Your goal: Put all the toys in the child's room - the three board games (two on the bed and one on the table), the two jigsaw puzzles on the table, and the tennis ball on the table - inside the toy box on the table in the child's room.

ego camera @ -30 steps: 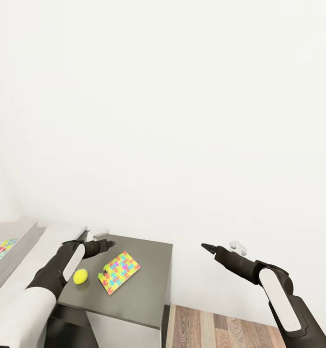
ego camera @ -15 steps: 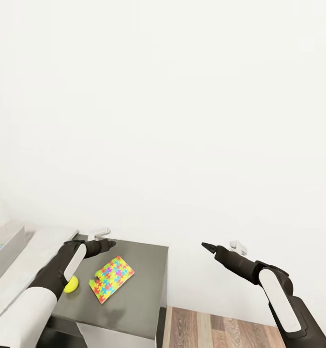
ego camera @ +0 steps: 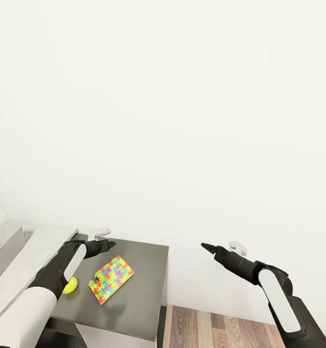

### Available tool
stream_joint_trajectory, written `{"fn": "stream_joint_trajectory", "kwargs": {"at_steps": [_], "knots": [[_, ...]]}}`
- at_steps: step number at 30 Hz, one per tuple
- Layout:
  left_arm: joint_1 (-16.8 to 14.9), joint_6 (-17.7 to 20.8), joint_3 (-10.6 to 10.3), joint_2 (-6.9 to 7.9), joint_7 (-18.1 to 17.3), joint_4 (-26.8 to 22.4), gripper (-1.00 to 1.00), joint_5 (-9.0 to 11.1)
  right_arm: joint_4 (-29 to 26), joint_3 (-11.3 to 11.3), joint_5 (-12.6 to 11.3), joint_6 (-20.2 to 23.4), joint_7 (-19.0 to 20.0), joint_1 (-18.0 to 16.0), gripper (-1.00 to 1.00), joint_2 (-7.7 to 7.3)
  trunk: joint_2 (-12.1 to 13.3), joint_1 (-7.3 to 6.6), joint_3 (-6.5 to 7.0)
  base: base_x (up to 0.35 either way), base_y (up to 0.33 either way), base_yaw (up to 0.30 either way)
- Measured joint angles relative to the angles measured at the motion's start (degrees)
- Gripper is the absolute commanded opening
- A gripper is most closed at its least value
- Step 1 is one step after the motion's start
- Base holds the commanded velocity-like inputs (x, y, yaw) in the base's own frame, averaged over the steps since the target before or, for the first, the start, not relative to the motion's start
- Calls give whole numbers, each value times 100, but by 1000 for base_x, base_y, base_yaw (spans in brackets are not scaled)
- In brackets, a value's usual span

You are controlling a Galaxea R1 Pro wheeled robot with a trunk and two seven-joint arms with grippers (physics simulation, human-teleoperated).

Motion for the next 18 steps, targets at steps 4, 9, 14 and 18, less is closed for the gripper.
{"fn": "stream_joint_trajectory", "kwargs": {"at_steps": [4,9,14,18], "knots": [[0,3,-3,9,-16,0,100,2,15,7,1,-2,0,0,100,0,0,0,-37,0,32,0],[0,1,-9,13,-27,0,100,9,29,11,-1,3,0,0,100,0,0,0,-85,0,28,0],[0,0,-10,27,-34,2,100,5,32,6,-4,0,0,0,100,0,0,0,-132,0,5,0],[0,5,6,46,-42,7,100,3,18,-2,-5,2,0,0,100,0,0,0,-169,0,1,0]]}}
